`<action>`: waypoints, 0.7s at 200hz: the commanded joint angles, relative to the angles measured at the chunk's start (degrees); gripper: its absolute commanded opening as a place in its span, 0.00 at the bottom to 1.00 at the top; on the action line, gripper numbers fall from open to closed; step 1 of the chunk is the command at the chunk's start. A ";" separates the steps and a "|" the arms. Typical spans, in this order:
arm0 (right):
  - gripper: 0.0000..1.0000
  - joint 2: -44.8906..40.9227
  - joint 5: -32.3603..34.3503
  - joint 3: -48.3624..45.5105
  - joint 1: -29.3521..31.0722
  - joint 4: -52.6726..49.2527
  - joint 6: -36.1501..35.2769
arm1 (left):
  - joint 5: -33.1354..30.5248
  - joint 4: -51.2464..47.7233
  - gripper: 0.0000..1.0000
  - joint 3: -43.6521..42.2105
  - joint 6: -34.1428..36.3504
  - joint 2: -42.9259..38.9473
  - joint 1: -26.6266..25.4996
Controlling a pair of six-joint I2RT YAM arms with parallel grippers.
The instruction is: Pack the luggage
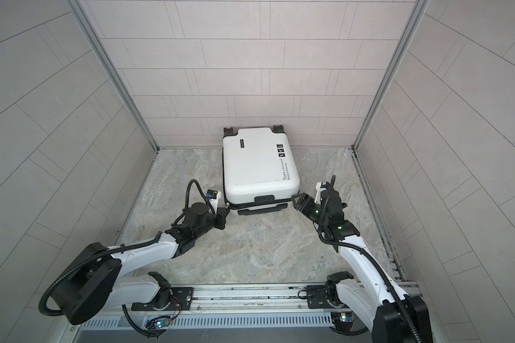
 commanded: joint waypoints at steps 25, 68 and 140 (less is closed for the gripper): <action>0.69 -0.88 11.08 -8.96 8.38 19.03 10.38 | -0.27 2.36 0.00 -1.12 -0.36 -0.53 -0.66; 0.66 6.11 15.04 -12.26 13.35 33.48 14.72 | 0.40 2.72 0.00 -1.16 -0.49 -0.08 -0.68; 0.61 21.18 15.51 -8.71 16.09 47.15 19.52 | 1.15 3.88 0.00 -1.55 -1.26 0.47 -1.02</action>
